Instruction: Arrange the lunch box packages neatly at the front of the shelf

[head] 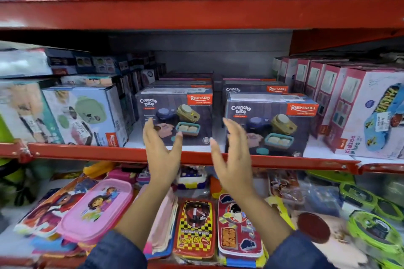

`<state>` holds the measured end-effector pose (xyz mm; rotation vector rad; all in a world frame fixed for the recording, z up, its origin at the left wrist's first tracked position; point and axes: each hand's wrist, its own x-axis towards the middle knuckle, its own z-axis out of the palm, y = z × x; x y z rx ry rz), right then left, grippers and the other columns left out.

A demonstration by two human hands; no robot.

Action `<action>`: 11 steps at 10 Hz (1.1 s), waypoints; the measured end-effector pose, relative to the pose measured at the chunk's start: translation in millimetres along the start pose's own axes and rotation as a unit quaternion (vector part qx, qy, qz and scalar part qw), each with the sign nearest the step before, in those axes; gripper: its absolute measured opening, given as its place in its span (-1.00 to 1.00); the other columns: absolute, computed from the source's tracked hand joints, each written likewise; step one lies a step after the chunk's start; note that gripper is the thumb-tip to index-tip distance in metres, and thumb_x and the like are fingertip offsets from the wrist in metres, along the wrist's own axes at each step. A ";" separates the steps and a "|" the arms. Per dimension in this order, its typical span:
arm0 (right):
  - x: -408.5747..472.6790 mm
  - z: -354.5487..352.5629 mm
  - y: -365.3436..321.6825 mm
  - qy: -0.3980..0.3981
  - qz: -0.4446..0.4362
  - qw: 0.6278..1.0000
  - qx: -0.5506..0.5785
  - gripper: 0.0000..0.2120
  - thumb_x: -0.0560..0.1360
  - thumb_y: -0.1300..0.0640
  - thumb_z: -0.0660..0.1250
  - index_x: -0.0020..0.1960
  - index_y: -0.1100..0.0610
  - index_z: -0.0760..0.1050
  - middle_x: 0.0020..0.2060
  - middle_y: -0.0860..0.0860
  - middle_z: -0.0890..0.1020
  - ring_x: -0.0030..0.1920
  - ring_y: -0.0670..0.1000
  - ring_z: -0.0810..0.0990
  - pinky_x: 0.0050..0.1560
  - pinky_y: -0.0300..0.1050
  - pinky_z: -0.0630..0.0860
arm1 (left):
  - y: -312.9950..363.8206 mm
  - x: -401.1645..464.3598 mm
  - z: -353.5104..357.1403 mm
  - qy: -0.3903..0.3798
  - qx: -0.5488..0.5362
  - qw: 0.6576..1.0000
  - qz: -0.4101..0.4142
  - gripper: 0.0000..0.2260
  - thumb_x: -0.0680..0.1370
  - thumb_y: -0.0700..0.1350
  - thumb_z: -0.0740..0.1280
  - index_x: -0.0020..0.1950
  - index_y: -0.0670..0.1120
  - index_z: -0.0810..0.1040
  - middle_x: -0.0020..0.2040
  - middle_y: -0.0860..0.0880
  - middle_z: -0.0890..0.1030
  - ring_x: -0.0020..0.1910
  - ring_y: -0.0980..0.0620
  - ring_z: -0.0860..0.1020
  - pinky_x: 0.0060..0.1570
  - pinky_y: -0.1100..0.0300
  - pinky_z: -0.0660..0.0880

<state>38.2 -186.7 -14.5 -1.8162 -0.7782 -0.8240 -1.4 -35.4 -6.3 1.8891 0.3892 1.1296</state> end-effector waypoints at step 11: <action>22.7 20.7 -52.0 -0.112 0.209 0.970 0.048 -0.20 0.58 -0.04 0.26 0.59 0.04 -0.21 0.60 -0.04 0.00 0.58 -0.03 0.00 0.49 -0.12 0.02 | -3.6 23.3 -50.8 -0.068 -0.007 0.998 -0.014 -0.32 0.63 0.10 0.13 0.58 -0.05 -0.20 0.62 -0.05 -0.13 0.58 0.00 -0.19 0.49 0.08 -0.17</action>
